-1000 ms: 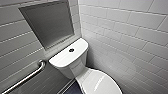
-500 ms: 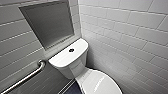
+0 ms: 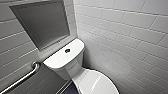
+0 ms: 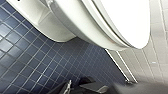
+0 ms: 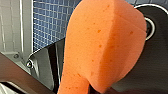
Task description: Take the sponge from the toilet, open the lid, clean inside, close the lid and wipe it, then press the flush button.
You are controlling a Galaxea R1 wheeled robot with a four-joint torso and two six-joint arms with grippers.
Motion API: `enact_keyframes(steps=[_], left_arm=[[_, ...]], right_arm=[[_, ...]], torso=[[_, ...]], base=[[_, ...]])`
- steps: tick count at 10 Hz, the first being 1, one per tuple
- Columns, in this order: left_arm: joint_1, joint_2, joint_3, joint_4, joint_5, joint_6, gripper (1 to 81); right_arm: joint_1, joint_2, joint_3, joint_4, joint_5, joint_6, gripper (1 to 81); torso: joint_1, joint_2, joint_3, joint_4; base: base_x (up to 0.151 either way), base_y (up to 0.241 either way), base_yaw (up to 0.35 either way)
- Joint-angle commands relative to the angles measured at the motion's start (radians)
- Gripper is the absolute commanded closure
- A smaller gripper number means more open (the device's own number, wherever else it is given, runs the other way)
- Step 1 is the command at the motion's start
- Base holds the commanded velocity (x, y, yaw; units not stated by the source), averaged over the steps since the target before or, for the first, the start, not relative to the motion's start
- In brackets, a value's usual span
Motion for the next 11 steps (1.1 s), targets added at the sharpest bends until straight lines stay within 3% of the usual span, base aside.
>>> enact_keyframes(steps=[1,4,5,8,9,11], left_arm=[[-0.105,-0.010,0.098,-0.019,0.064,-0.008,1.0],[-0.122,-0.030,0.175,-0.019,0.064,-0.018,1.0],[-0.122,-0.027,0.190,-0.019,0.064,-0.018,1.0],[-0.122,0.002,0.194,-0.036,0.085,-0.018,1.0],[-0.122,0.015,0.194,-0.036,0.087,-0.018,1.0],[-0.123,0.041,0.191,-0.034,0.107,-0.018,1.0]], right_arm=[[0.000,-0.026,0.010,-0.026,-0.051,-0.001,81.1],[0.005,-0.016,0.006,-0.029,-0.051,-0.001,81.1],[0.005,-0.013,0.006,-0.031,-0.053,-0.002,81.1],[0.005,-0.005,-0.005,-0.037,-0.053,-0.001,81.1],[-0.006,-0.006,-0.016,-0.034,-0.051,-0.001,81.1],[-0.078,0.013,-0.077,-0.037,-0.053,-0.002,81.1]], torso=[[0.000,0.000,0.000,0.003],[0.000,0.000,0.000,-0.073],[0.000,0.000,-0.035,-0.100],[0.000,0.000,-0.056,-0.146],[0.000,0.000,-0.035,-0.122],[0.000,0.000,-0.042,-0.141]], base=[[0.000,0.000,0.000],[0.000,0.000,0.000],[0.000,0.000,0.000],[0.000,0.000,0.000],[0.000,0.000,0.000],[0.000,0.000,0.000]])
